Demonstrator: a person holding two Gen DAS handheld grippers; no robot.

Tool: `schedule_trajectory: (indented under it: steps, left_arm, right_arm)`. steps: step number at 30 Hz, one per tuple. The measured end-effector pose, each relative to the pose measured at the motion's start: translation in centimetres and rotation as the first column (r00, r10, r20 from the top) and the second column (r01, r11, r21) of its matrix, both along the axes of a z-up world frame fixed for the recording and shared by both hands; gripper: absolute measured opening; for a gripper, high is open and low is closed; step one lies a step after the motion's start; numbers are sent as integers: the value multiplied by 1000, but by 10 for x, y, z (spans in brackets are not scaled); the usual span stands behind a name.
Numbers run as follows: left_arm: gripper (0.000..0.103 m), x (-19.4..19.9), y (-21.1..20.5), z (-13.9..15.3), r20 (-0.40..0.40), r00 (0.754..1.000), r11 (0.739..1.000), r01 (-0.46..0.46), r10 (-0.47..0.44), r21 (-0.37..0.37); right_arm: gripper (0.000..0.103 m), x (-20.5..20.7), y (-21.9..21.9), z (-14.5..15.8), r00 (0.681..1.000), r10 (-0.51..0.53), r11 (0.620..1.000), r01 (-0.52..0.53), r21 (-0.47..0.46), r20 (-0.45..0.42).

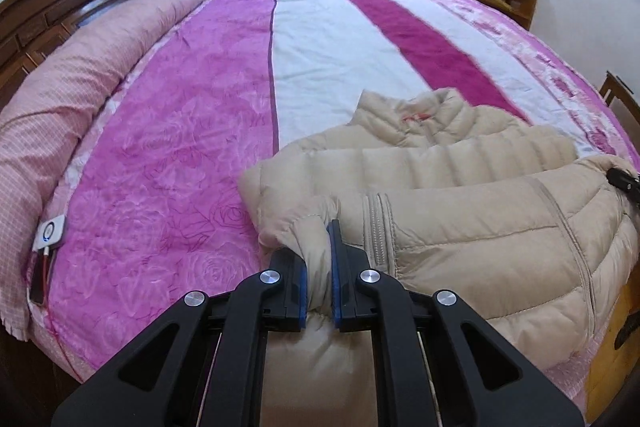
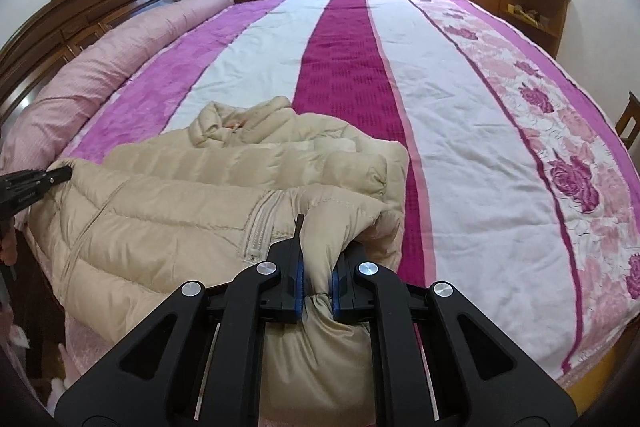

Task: Fold large clothes
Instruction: 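Fold the hem up toward the collar with both tools and release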

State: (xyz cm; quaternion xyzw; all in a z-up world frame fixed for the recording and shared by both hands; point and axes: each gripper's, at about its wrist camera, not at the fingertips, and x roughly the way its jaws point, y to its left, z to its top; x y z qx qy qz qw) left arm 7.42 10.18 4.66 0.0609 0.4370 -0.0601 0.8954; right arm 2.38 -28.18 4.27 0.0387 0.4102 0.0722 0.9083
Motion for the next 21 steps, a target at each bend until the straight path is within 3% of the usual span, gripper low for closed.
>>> schedule_trajectory:
  steps: [5, 10, 16, 19, 21]
  left_arm:
    - [11, 18, 0, -28, -36, 999, 1000, -10, 11, 12]
    - [15, 31, -9, -48, -44, 999, 997, 7, -3, 71]
    - [19, 32, -18, -55, -23, 1000, 990, 22, -19, 137]
    - [36, 25, -14, -44, -24, 1000, 990, 18, -15, 140]
    - [50, 19, -8, -36, -29, 1000, 990, 14, -10, 138]
  right_arm:
    - [17, 20, 0, -27, 999, -25, 1000, 26, 7, -45]
    - [26, 31, 0, -49, 996, -55, 998, 56, 12, -66]
    - [33, 37, 4, -65, 993, -88, 996, 90, 23, -83]
    - [35, 37, 3, -62, 991, -100, 994, 103, 33, -89]
    - [46, 36, 4, -58, 991, -104, 994, 105, 18, -84]
